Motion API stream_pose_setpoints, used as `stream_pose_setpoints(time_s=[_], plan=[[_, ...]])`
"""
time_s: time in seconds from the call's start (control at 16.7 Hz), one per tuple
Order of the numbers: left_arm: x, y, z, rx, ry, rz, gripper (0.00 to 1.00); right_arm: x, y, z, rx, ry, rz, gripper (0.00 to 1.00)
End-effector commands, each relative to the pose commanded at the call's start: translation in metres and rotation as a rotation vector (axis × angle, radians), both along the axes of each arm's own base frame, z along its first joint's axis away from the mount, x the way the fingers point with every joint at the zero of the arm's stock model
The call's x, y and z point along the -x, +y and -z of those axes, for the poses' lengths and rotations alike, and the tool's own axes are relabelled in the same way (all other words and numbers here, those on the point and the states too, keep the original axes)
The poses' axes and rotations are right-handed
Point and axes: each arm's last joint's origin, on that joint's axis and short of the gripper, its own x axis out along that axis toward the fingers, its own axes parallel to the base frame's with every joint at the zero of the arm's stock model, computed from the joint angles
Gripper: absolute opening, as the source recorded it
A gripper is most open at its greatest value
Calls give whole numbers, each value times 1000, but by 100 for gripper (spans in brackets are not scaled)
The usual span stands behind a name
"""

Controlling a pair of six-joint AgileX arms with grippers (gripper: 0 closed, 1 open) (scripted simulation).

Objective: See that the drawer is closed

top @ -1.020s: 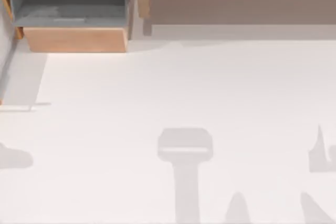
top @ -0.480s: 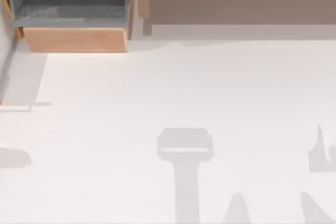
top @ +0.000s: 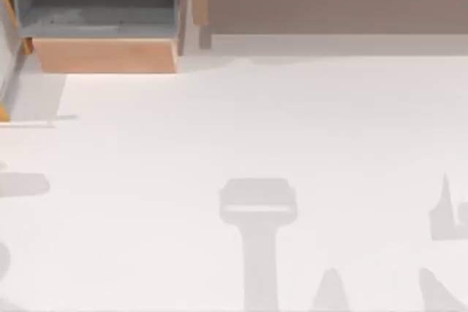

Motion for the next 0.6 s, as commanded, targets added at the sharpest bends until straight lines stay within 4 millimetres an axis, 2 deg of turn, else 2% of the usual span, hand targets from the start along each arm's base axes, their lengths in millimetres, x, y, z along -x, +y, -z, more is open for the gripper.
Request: stream_pose_setpoints(time_s=[0.12, 0.42, 0.6], plan=[[-13, -2, 0, 2, 1, 0, 0, 0, 0, 0, 0, 0, 0, 100], [-13, -1, 1, 8, 8, -5, 0, 0, 0, 0, 0, 0, 0, 100], [-28, 2, 3, 12, 14, -15, 0, 0, 0, 0, 0, 0, 0, 100]])
